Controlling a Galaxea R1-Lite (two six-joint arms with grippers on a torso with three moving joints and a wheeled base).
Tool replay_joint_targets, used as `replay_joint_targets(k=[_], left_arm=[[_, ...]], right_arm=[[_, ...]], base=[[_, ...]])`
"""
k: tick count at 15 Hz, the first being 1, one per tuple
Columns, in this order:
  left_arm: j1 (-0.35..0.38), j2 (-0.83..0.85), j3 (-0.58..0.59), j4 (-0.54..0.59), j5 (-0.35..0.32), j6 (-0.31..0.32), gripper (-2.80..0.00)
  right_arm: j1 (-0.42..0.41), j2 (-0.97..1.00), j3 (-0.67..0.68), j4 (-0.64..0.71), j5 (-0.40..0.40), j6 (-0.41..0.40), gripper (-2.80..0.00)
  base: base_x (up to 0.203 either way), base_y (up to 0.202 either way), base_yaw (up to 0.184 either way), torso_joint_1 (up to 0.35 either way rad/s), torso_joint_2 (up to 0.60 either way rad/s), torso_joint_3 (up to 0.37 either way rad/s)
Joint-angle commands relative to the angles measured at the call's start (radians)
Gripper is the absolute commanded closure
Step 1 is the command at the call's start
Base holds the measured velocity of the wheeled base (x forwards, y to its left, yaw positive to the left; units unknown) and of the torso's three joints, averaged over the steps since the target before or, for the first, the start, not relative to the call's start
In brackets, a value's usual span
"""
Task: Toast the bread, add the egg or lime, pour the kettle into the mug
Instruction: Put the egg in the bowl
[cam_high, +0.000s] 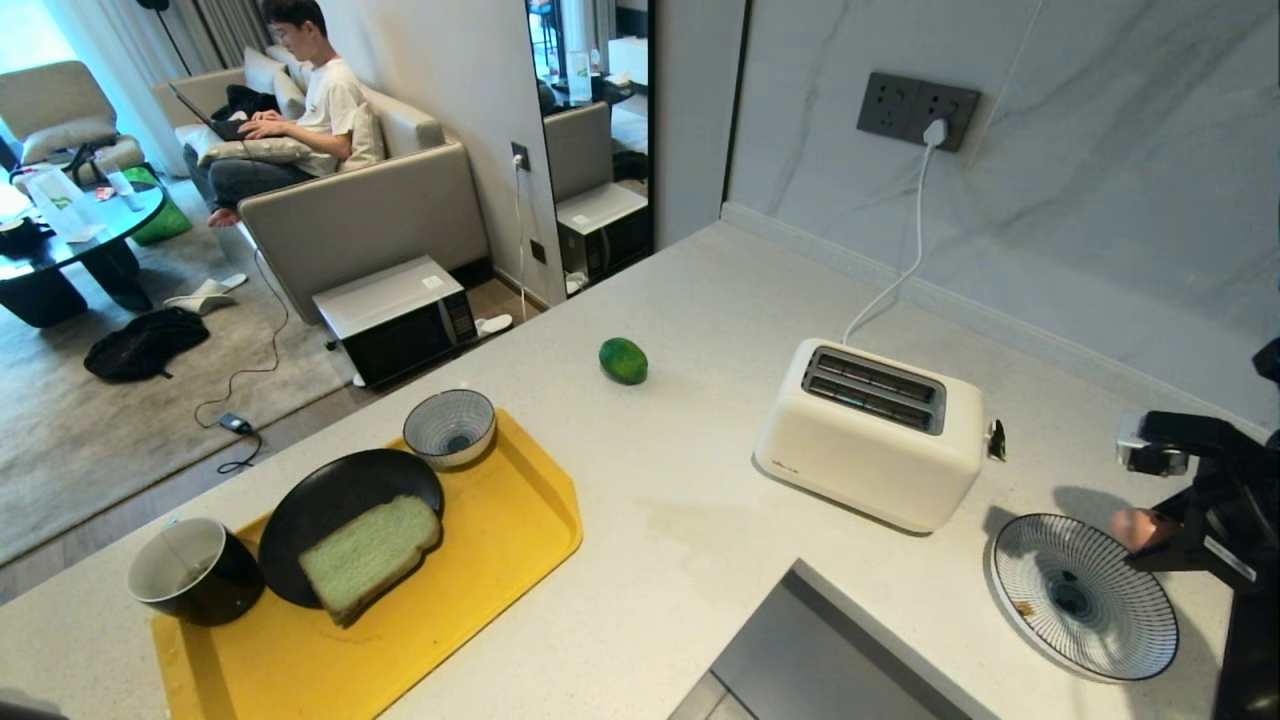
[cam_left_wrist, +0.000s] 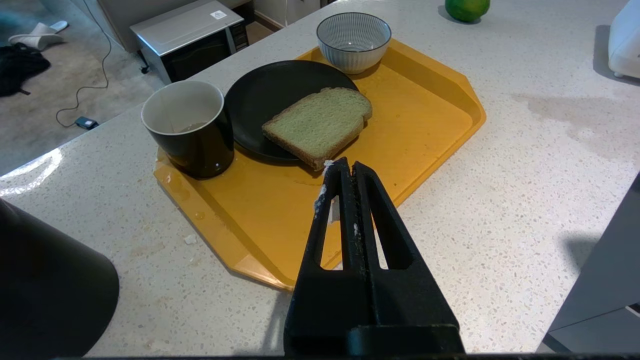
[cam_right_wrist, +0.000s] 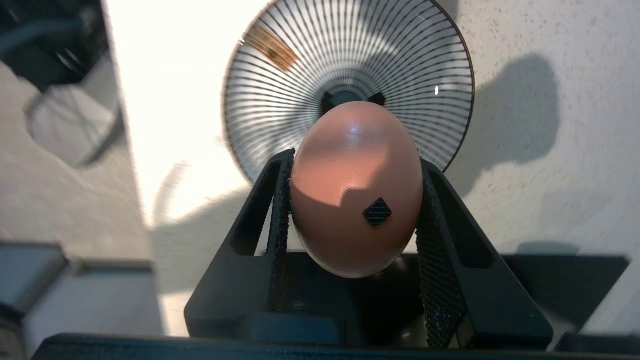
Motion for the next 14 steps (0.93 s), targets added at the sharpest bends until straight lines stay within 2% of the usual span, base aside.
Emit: replay_joint_targets(k=[1,4,7,10,14], left_arm=[[0.000,0.001,0.000,0.000,0.001,0.000,0.00],[0.000,0.001,0.000,0.000,0.001,0.000,0.00],[0.000,0.001,0.001,0.000,0.001,0.000,0.00],[0.000,0.001,0.001,0.000,0.001,0.000,0.00],[0.000,0.001,0.001,0.000,0.001,0.000,0.00]], right_arm=[[0.002,-0.162,0.055,0.000,0.019,0.121,0.00],[0.012,-0.343,0.120,-0.012,0.062,0.423,0.00],[0.019,-0.500,0.231,-0.149,0.058,0.626,0.00],[0.055,-0.647,0.416,-0.363,-0.038,0.729,0.00],[0.094,-0.837,0.705,-0.632,-0.091,0.766,0.00]], base=[[0.000,0.000,0.000,0.000,0.00,0.000],[0.000,0.000,0.000,0.000,0.00,0.000],[0.000,0.000,0.000,0.000,0.00,0.000],[0.000,0.000,0.000,0.000,0.00,0.000],[0.000,0.000,0.000,0.000,0.00,0.000]])
